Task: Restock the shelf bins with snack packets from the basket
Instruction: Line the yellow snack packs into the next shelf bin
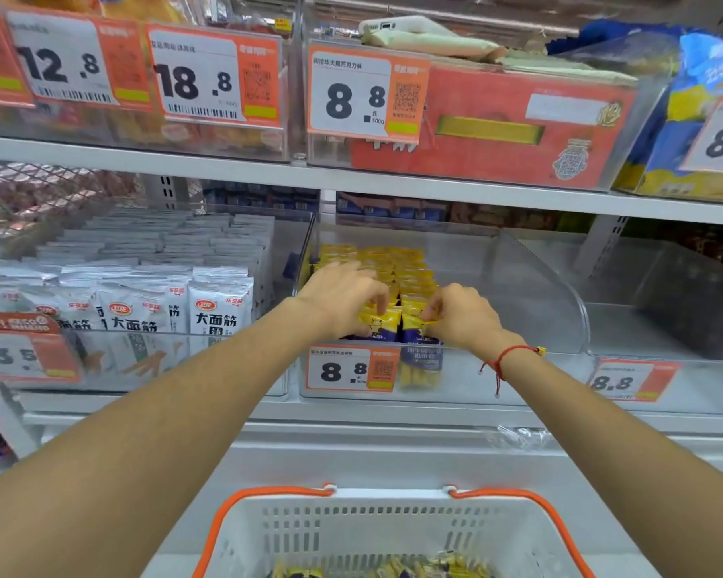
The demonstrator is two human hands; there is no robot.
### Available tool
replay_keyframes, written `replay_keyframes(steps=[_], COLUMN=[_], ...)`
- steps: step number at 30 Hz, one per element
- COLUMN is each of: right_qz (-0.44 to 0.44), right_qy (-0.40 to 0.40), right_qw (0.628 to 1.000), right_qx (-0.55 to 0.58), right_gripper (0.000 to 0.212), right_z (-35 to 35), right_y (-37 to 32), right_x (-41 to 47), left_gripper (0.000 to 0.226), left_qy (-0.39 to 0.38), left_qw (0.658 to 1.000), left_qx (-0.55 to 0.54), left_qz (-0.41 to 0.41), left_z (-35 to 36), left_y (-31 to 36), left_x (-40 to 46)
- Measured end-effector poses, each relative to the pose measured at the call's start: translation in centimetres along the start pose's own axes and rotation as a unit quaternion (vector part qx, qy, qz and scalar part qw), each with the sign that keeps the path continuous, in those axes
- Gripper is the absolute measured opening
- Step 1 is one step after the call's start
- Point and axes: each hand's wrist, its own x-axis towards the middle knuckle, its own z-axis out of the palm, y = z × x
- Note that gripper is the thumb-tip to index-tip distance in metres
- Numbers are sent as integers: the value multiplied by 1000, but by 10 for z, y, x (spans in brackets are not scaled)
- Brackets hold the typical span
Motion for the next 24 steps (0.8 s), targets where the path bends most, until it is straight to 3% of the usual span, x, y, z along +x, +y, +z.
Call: replay_keyframes(steps=[3, 7, 12, 20, 24], right_qz=[9, 8, -10, -12, 4], right_qy=[5, -20, -18, 6, -12], right_qw=[1000, 998, 996, 999, 1000], right_qx=[-9, -64, -89, -41, -17], right_gripper=[11, 40, 18, 26, 29], right_z=[0, 0, 5, 0, 7], right_y=[1, -4, -10, -10, -8], right_x=[-2, 0, 3, -2, 6], left_gripper=[32, 30, 13, 17, 25], left_qy=[10, 32, 19, -33, -52], left_qw=[1000, 999, 999, 994, 995], left_qx=[17, 3, -50, -101, -77], left_qz=[24, 34, 3, -32, -35], left_z=[2, 4, 2, 6, 4], left_y=[0, 3, 6, 3, 4], left_x=[2, 4, 6, 5, 10])
